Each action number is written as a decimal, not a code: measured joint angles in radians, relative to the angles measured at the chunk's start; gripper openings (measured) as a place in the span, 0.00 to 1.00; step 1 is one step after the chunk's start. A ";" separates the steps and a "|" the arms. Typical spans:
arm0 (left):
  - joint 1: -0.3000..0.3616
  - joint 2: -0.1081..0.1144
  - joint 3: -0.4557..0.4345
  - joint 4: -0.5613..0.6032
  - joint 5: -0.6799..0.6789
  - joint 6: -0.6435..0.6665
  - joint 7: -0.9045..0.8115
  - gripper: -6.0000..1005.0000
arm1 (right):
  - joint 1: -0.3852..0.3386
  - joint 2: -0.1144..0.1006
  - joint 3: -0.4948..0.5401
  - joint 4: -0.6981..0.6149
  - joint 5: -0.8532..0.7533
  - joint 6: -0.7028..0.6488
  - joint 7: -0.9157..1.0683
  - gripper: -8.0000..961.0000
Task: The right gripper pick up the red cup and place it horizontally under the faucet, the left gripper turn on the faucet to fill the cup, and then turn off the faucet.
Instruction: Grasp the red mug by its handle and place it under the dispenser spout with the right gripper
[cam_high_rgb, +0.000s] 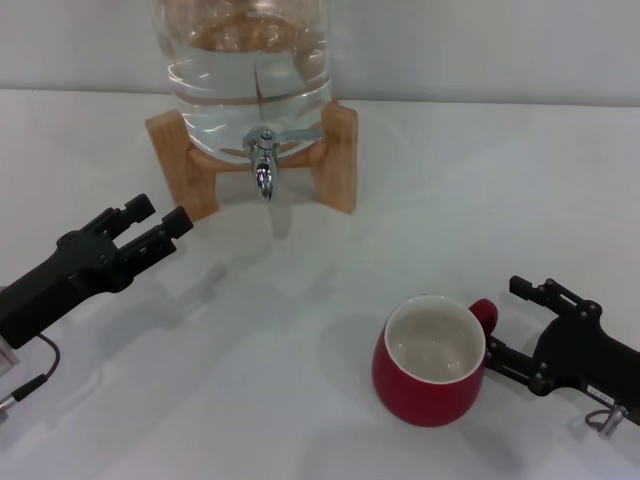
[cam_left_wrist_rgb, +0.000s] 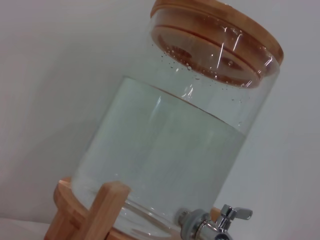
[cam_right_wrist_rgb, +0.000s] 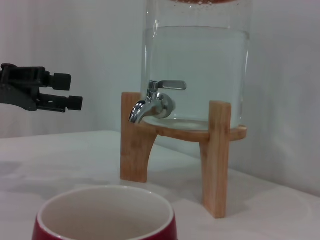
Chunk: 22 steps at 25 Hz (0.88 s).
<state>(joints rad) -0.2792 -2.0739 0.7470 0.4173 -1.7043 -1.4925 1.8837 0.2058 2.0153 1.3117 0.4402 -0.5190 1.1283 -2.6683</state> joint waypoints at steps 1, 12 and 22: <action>0.000 0.000 0.000 0.000 0.000 0.000 0.000 0.84 | 0.002 0.000 -0.003 0.000 0.003 -0.002 0.000 0.80; 0.000 0.000 0.000 -0.004 0.000 0.000 0.000 0.84 | 0.011 0.000 -0.035 0.005 0.015 -0.006 0.005 0.80; 0.003 -0.002 0.000 -0.008 0.005 0.000 0.000 0.84 | 0.014 0.000 -0.058 0.016 0.035 -0.011 0.007 0.80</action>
<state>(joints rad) -0.2760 -2.0759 0.7470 0.4096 -1.6997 -1.4926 1.8837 0.2194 2.0156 1.2534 0.4562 -0.4838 1.1171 -2.6614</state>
